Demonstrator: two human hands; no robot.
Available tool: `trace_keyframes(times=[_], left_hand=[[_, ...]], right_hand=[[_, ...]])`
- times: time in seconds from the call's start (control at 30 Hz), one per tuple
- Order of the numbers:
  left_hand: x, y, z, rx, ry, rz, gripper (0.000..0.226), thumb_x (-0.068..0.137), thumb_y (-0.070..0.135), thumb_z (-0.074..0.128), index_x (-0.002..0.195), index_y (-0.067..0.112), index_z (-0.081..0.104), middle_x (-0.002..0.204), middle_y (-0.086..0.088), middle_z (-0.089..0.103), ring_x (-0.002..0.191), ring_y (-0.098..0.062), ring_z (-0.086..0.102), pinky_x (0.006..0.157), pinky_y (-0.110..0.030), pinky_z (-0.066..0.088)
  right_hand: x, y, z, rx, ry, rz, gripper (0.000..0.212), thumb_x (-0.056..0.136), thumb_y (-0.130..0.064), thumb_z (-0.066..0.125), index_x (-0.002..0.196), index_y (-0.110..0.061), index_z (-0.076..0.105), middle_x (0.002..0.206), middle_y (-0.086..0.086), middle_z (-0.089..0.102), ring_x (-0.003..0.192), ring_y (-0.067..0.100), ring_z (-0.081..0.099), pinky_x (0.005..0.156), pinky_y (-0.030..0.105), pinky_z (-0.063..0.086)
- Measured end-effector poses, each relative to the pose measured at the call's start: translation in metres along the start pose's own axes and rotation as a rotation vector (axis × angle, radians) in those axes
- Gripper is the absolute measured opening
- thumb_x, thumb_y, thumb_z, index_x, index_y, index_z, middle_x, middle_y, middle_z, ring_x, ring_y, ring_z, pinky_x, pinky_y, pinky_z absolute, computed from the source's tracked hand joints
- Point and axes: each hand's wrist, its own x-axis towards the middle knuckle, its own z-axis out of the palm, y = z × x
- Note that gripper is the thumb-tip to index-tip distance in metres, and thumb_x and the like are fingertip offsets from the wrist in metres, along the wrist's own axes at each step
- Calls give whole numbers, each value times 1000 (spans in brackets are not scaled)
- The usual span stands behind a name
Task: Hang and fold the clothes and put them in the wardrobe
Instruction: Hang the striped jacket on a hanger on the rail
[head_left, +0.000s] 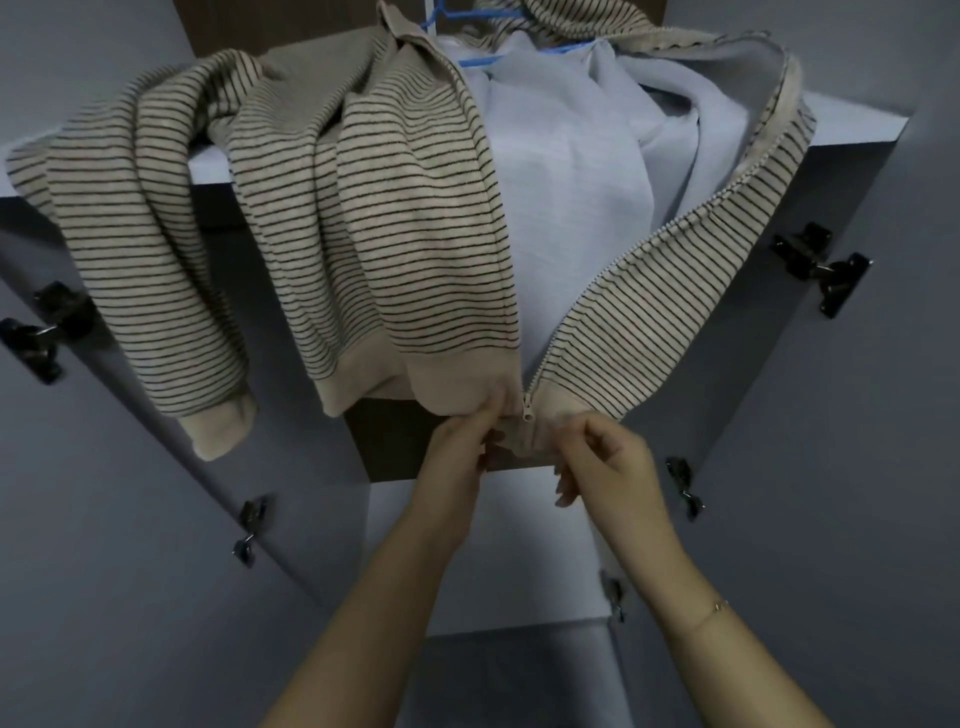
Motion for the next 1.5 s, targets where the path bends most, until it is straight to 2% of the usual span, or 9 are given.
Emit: trace_keyframes(times=[0.43,0.7,0.9,1.0,1.13,1.2,1.33,1.4,1.5], left_hand=[[2,2,5,84,90,154,30,92,32,63,92,3,70,84,-12,72,80,-21,70,76,-33,55],[-10,1,11,137,35,177,41,94,34,57,101,-5,68,89,-19,71,90,-29,69,99,-52,49],[-8,1,12,85,62,208,39,97,26,55,98,-11,66,85,-23,70,84,-29,70,82,-37,56],[-2,5,14,40,79,185,33,98,24,55,100,-5,71,84,-16,72,82,-27,70,75,-36,55],[-3,10,14,-11,77,196,25,95,19,59,101,-2,71,96,-17,73,94,-30,70,91,-44,54],[-11,12,9,166,61,164,19,94,19,61,101,5,72,96,-12,74,94,-26,71,93,-47,54],[-34,43,-10,1051,-119,136,24,94,33,59,77,24,74,72,8,73,69,-7,69,73,-34,58],[-34,75,-3,1227,-12,459,31,93,40,55,71,25,69,65,8,68,63,-6,64,60,-22,51],[-13,117,38,1364,-57,800,28,91,48,54,79,26,65,70,10,60,67,-7,55,57,-19,38]], right_hand=[[9,-9,2,-141,-112,19,31,90,-23,67,67,-2,67,60,12,66,55,20,63,61,42,57],[0,-17,-1,163,-150,264,29,91,-26,65,78,-1,75,60,10,58,45,13,51,49,32,56],[-1,-20,2,434,-193,385,28,92,-14,60,65,-7,64,51,1,51,39,10,36,39,22,37],[-5,-17,6,447,-166,336,33,91,-9,59,57,-9,62,48,3,48,37,11,33,39,24,36],[0,-16,5,459,-72,215,41,93,-5,54,53,-12,61,47,4,46,43,15,42,48,29,47],[1,-12,3,395,-56,141,37,95,-5,51,59,-7,62,57,14,55,58,26,56,64,36,58],[0,-4,-4,188,-29,-30,26,97,-7,53,75,4,60,83,30,62,86,47,63,84,57,55],[1,-4,-10,126,-33,-101,28,98,-12,55,76,7,57,82,35,57,82,53,57,76,64,50],[2,-7,-11,50,-4,-196,34,91,-21,56,73,8,55,73,30,52,65,39,52,59,44,42]])
